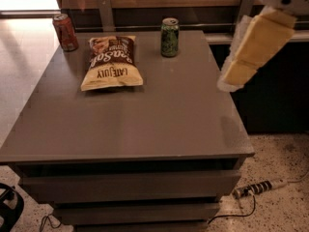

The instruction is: Pick brown chip bag

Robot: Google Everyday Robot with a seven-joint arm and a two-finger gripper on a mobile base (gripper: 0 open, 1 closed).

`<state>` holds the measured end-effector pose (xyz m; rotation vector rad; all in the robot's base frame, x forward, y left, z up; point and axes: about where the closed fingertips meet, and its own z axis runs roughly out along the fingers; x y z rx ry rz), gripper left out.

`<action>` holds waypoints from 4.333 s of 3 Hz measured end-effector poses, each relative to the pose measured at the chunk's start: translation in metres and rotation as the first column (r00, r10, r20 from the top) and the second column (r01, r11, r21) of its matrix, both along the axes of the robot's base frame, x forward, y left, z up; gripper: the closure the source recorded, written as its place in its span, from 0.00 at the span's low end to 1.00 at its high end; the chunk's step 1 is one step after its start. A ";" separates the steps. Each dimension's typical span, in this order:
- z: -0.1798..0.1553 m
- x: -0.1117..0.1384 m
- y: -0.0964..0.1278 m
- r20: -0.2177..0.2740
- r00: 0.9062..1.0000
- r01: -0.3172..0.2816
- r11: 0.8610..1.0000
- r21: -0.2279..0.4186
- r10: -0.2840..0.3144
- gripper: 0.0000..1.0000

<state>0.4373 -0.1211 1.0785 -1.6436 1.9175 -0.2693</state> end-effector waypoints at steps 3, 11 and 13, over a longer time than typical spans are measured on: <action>-0.020 0.061 0.057 0.000 0.999 -0.046 0.990 0.132 0.047 0.00; -0.187 0.235 0.185 -0.151 0.975 -0.107 0.936 0.335 0.166 0.00; -0.211 0.265 0.206 -0.171 0.973 -0.100 0.947 0.306 0.158 0.00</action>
Offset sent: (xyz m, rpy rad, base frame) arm 0.0367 0.0442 -0.0170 0.0815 0.0021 0.0406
